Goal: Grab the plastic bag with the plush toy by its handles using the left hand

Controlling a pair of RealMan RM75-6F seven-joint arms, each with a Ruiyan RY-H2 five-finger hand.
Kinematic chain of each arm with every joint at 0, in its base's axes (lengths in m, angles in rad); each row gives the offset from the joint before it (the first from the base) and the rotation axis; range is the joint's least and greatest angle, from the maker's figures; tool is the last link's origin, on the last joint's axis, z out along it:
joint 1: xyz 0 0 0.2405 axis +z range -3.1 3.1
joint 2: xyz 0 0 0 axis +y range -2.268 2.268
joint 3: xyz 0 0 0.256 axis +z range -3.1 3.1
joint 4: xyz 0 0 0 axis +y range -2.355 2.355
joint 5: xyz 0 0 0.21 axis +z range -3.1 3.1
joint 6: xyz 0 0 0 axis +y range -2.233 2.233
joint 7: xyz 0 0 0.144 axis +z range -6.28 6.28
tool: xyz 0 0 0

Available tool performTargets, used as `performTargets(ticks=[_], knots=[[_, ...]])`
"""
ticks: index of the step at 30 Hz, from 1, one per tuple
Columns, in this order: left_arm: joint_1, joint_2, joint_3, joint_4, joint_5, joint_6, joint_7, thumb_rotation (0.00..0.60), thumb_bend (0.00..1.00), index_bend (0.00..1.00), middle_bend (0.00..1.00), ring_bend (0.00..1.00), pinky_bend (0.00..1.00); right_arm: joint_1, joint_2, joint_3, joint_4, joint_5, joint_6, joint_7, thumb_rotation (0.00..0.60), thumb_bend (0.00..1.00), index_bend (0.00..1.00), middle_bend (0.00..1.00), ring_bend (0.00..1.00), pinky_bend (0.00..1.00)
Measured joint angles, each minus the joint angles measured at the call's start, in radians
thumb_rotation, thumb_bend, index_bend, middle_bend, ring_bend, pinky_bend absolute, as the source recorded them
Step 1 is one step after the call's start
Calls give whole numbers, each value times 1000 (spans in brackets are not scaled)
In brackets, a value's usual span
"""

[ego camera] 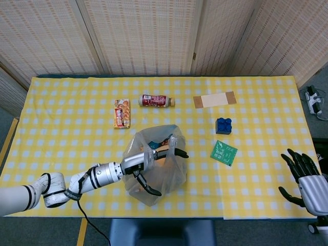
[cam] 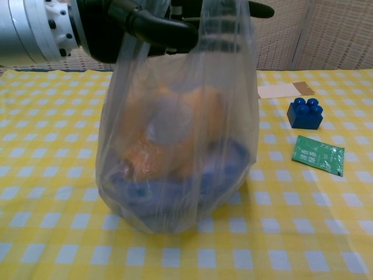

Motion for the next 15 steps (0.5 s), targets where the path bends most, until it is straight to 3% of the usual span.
performTargets(ticks=[15], knots=[[-82,26,26,36,49,71,-492,600,94,127,185,70,70,-16,7,4,8,-7,41,35,600,303,0,0,0,0]])
